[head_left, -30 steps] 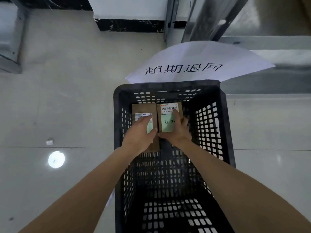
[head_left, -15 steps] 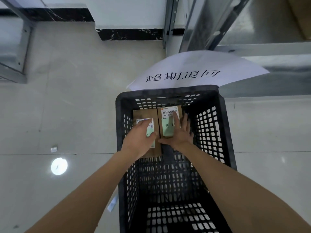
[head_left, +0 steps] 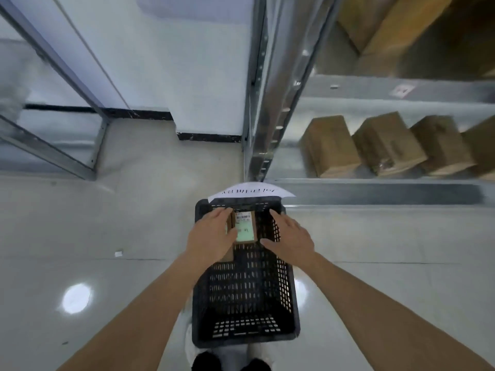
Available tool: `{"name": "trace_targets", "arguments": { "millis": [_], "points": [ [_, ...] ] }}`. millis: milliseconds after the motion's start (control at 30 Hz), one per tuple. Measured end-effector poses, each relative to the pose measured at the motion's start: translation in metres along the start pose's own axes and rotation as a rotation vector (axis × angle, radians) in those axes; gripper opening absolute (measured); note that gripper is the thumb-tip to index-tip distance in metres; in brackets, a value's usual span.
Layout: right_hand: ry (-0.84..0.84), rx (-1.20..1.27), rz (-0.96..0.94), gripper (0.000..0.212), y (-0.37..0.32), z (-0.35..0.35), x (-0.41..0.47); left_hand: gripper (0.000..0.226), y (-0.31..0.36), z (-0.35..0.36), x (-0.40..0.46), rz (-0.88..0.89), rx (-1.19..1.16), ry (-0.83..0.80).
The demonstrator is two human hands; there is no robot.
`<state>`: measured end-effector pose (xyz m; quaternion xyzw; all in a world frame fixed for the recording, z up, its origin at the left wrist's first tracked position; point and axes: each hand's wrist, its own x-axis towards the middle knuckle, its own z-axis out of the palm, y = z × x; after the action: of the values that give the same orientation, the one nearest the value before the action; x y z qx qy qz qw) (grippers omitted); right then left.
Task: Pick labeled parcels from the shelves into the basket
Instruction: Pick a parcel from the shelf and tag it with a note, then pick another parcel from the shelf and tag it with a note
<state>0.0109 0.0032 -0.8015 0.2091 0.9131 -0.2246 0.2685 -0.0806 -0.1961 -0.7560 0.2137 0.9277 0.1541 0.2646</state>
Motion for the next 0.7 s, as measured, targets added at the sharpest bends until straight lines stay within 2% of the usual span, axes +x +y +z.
{"name": "trace_targets", "arguments": {
  "millis": [133, 300, 400, 567, 700],
  "points": [
    [0.106, -0.041, -0.026, 0.081, -0.025, -0.127, -0.091, 0.053, 0.068, -0.105, -0.053, 0.07, 0.037, 0.095],
    [0.27, 0.035, -0.016, 0.076, -0.058, -0.261, -0.219, 0.059, 0.154, -0.228, -0.135, 0.186, 0.07, 0.184],
    [0.377, 0.002, -0.051, 0.062, -0.071, -0.329, -0.302, 0.059, 0.205, -0.294, -0.199, 0.266, 0.049, 0.252],
    [0.574, -0.006, -0.035, 0.074, -0.076, -0.41, -0.443, 0.052, 0.284, -0.373, -0.308, 0.388, 0.027, 0.35],
    [0.691, -0.019, -0.056, 0.077, -0.067, -0.467, -0.548, 0.062, 0.345, -0.418, -0.374, 0.481, 0.039, 0.404]
  ]
}}
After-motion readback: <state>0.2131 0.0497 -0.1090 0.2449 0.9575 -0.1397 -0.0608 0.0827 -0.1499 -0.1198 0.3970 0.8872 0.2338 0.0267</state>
